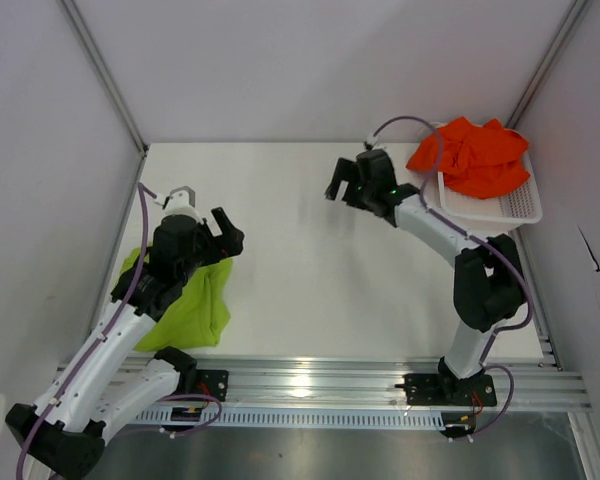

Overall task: Fold and stack the shorts
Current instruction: Neatly place the folded shorts to the corner, then grab the shorts from the pile

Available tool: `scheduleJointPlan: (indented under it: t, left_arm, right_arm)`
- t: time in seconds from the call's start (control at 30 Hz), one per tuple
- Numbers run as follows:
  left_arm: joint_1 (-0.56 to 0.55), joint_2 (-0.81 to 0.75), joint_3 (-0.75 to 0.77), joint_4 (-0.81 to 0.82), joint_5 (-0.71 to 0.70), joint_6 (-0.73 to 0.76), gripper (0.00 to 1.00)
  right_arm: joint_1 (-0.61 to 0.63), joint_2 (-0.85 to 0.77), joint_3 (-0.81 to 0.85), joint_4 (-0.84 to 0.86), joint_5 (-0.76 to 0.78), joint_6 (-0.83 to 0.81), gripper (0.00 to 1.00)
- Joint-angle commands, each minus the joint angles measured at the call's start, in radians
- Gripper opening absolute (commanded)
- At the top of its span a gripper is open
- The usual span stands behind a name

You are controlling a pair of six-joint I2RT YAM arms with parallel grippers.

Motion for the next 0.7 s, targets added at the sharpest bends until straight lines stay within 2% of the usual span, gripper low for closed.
scheduleJointPlan:
  t: [0.0,0.07,0.2,0.4,0.5,0.67]
  left_arm:
    - [0.003,0.018,-0.032,0.101,0.052,-0.032,0.99]
    - [-0.005,0.036,-0.050,0.127,0.052,-0.035,0.99]
    - [-0.022,0.059,-0.063,0.164,0.052,-0.036,0.99]
    - [-0.048,0.073,-0.081,0.195,0.041,-0.036,0.99]
    - [-0.051,0.087,-0.081,0.202,0.033,-0.036,0.99]
    - [-0.061,0.124,-0.078,0.213,0.018,-0.048,0.99]
  right_arm:
    - [-0.175,-0.007,0.151,-0.187,0.084,-0.119,0.99]
    - [-0.271,0.025,0.237,-0.239,0.142,-0.132,0.99]
    - [-0.404,0.094,0.332,-0.241,0.194,-0.108,1.00]
    - [-0.597,0.226,0.415,-0.206,0.071,0.160,0.96]
    - [-0.631,0.275,0.444,-0.204,0.049,0.240,0.99]
    - [-0.637,0.330,0.465,-0.196,0.117,0.297,0.99]
